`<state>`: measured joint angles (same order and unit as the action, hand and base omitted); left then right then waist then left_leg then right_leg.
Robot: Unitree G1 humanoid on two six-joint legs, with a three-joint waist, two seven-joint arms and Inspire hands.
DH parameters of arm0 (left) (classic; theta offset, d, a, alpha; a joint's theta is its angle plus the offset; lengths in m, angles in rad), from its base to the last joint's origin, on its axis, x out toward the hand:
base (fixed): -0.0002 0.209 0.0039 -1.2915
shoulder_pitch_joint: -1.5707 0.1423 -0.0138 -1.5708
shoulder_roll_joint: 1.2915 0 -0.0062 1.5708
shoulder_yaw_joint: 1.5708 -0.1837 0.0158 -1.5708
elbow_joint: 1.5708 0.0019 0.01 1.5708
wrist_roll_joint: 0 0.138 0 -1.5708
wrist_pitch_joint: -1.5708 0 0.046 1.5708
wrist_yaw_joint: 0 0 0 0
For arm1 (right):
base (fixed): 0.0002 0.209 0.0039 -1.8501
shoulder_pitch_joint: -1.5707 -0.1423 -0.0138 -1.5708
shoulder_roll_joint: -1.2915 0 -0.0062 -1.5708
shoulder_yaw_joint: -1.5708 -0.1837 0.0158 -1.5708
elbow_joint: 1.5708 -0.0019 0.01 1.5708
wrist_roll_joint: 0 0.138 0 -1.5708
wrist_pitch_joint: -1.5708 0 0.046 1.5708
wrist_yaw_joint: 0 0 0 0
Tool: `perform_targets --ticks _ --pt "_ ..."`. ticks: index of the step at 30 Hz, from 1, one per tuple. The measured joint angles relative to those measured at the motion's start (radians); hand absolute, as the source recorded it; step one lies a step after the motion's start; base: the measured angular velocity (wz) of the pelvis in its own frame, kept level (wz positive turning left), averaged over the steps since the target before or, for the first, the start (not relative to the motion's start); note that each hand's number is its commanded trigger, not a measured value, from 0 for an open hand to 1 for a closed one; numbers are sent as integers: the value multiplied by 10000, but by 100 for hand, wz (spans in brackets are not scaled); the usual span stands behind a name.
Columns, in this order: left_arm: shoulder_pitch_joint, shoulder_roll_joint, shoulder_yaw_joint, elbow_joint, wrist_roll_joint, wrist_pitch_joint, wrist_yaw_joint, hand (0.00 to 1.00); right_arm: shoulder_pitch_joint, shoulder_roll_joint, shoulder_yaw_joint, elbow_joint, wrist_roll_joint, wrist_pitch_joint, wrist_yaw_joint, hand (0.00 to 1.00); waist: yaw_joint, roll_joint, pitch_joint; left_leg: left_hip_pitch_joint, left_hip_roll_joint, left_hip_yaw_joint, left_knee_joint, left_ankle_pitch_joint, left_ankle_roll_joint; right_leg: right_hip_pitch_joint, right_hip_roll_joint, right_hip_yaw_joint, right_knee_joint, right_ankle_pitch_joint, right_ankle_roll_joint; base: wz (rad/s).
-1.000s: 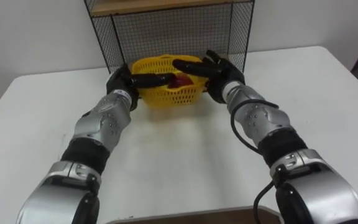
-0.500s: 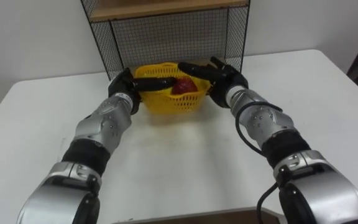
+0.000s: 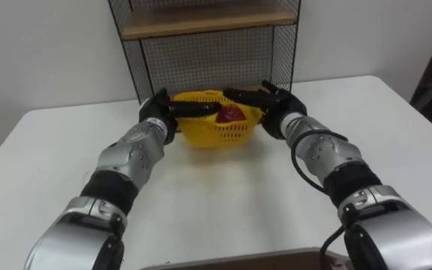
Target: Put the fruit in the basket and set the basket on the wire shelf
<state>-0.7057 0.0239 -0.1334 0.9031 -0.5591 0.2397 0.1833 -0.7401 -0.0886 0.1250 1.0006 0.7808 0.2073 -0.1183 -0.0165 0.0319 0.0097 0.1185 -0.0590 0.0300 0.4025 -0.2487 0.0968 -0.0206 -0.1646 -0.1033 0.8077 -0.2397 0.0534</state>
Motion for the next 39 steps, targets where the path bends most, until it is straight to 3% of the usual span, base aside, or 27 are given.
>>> perform_targets --ticks 2,4,5,7,11,13,17,20,26,31,39 --pt "-1 66 -99 3 -109 3 -1 0 4 32 10 55 -13 44 -1 0 -99 -24 19 -43 2 -162 126 -32 20 -506 354 241 -921 -158 -15 36" --pt "-4 66 -89 -18 -403 6 -2 0 -13 19 8 37 -29 46 -22 0 -96 -22 18 -176 -51 -217 358 -181 -10 -732 475 247 -2515 -7 -70 34" --pt "0 84 -97 4 -636 25 3 0 -3 23 15 39 -20 59 -52 0 -111 20 18 -274 -74 -403 755 -439 -80 -655 535 257 -3232 335 -63 41" --pt "-128 158 -61 18 -774 68 -3 0 -90 6 -3 39 21 125 -125 0 -14 145 -68 -513 65 -519 1182 -726 -314 -689 779 159 -3229 739 -275 29" --pt "-248 401 59 17 -831 71 -249 0 -213 59 3 16 16 125 -57 0 98 136 -69 -618 413 -634 1411 -1093 -613 -704 1043 -93 -3226 959 -563 3" --pt "-260 465 131 14 -882 71 -355 0 -325 50 3 16 22 125 -4 0 157 135 -71 -654 600 -691 1446 -1227 -777 -721 1218 -175 -3219 930 -691 0" --pt "-267 513 139 10 -914 77 -480 0 -553 -26 35 17 73 78 39 0 432 98 -53 -552 1040 -576 1469 -1435 -1101 -739 1614 -373 -3073 737 -1196 -7" --pt "-273 604 133 14 -948 78 -684 0 -575 -54 115 19 81 24 89 0 468 92 -47 -456 1197 -371 1419 -1335 -1253 -644 1709 -422 -3116 514 -1329 0" --pt "-412 563 133 -1 -840 -3 -769 0 -709 -55 84 38 53 -254 114 0 399 -44 97 -128 1199 -52 89 -898 -1315 -587 1667 -520 -3627 519 -1347 8" --pt "-522 656 131 0 -790 3 -769 0 -845 -33 84 37 67 -258 127 0 252 -41 98 -422 1209 -51 -94 -846 -1305 -896 1670 -617 -3853 658 -1300 3" --pt "-1329 676 148 250 -791 -79 -772 0 -1249 -213 77 508 64 -332 417 0 63 -28 117 -666 1156 78 -451 -671 -1108 -1011 1600 -666 -4312 1061 -1167 0"
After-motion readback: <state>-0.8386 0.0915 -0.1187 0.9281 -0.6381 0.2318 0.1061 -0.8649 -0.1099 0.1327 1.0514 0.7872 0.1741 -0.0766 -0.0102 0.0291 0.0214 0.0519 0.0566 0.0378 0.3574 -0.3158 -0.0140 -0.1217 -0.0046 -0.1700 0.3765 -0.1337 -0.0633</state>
